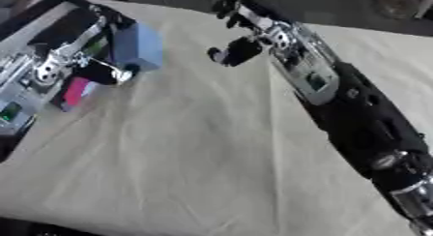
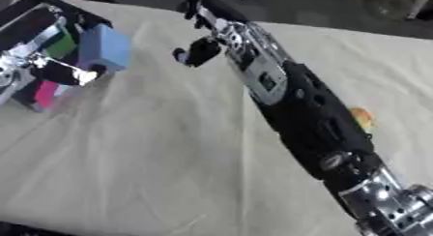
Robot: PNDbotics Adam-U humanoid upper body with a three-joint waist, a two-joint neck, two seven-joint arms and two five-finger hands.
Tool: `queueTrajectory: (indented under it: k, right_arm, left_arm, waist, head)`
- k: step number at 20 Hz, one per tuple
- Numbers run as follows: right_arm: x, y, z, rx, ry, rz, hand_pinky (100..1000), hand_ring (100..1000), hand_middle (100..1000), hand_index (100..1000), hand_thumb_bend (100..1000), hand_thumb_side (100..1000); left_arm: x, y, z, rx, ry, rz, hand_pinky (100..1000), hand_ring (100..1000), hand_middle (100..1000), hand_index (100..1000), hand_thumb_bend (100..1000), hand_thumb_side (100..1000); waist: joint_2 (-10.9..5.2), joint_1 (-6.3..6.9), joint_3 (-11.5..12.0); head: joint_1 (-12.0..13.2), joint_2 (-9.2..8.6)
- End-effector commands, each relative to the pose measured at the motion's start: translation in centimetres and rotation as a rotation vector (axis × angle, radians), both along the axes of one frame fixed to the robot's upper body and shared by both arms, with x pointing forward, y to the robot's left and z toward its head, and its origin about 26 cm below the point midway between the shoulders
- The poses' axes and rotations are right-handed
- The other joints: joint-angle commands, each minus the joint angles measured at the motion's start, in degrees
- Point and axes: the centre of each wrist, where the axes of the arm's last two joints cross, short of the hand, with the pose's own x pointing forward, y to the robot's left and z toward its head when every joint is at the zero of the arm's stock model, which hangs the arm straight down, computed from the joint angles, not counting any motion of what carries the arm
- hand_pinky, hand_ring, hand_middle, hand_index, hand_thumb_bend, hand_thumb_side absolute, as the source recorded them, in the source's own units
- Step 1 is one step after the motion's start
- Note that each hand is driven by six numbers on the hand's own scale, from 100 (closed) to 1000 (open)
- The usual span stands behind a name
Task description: Pick up the objects with one hand, pass them to the other hand, and then place them into the box on the other side of the table.
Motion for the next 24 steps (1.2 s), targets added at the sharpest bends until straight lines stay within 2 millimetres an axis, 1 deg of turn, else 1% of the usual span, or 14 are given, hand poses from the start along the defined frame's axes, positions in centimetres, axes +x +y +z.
queueTrajectory:
  k: [1, 5, 7, 8, 10, 12, 15, 17, 21, 24]
  right_arm:
    - [0.3, -1.5, 1.8, 0.07, -0.035, -0.088, 835, 798, 775, 860, 100, 100]
    - [0.4, -2.3, 2.1, 0.145, -0.045, -0.176, 845, 807, 786, 875, 100, 100]
    - [0.5, -2.6, 2.1, 0.158, -0.04, -0.193, 850, 814, 796, 876, 100, 182]
    - [0.5, -2.7, 2.1, 0.162, -0.039, -0.196, 851, 813, 800, 873, 100, 206]
    - [0.5, -2.9, 2.2, 0.165, -0.044, -0.199, 848, 808, 799, 865, 100, 185]
    - [0.6, -3.2, 2.3, 0.162, -0.054, -0.21, 844, 804, 797, 859, 100, 196]
    - [0.6, -3.5, 2.5, 0.166, -0.068, -0.228, 843, 801, 796, 859, 100, 189]
    - [0.6, -3.7, 2.7, 0.171, -0.078, -0.234, 842, 799, 795, 857, 100, 178]
    - [0.6, -4.2, 3.3, 0.178, -0.097, -0.25, 841, 794, 791, 853, 100, 178]
    - [0.7, -4.7, 3.8, 0.188, -0.107, -0.267, 839, 791, 789, 852, 100, 178]
  left_arm:
    - [-0.7, 2.4, 2.8, -0.011, -0.087, 0.076, 826, 535, 271, 389, 328, 100]
    - [-0.8, 5.3, 3.6, -0.053, -0.116, 0.193, 827, 535, 271, 389, 322, 100]
    - [-0.7, 6.6, 3.6, -0.067, -0.126, 0.248, 827, 534, 272, 389, 320, 100]
    - [-0.6, 7.3, 3.6, -0.073, -0.131, 0.274, 827, 534, 272, 389, 317, 100]
    - [-0.5, 8.5, 3.6, -0.086, -0.144, 0.321, 827, 534, 272, 389, 318, 100]
    - [-0.3, 9.6, 3.7, -0.093, -0.156, 0.361, 827, 534, 272, 390, 320, 100]
    - [-0.1, 10.9, 3.6, -0.093, -0.155, 0.408, 827, 536, 275, 392, 332, 100]
    - [0.2, 11.7, 3.4, -0.097, -0.144, 0.441, 829, 536, 277, 394, 306, 100]
    - [1.1, 13.1, 2.9, -0.11, -0.123, 0.482, 831, 539, 284, 398, 290, 100]
    - [2.0, 14.0, 2.6, -0.107, -0.112, 0.507, 832, 541, 289, 404, 270, 100]
  waist:
    - [-0.73, 1.31, 0.0]
    - [-0.71, 1.59, 0.0]
    - [-0.68, 1.71, 0.1]
    - [-0.66, 1.75, 0.0]
    - [-0.65, 1.8, 0.0]
    - [-0.64, 1.83, -0.1]
    - [-0.62, 1.87, -0.1]
    - [-0.59, 1.83, -0.2]
    - [-0.41, 1.44, -0.5]
    - [0.08, 0.88, -1.0]
  head:
    - [0.5, -0.06]
    - [2.2, -0.06]
    - [2.9, -0.06]
    - [3.3, -0.06]
    - [4.1, -0.06]
    - [4.8, -0.06]
    - [5.9, -0.06]
    - [6.6, -0.06]
    - [7.1, -0.06]
    - [7.6, -0.73]
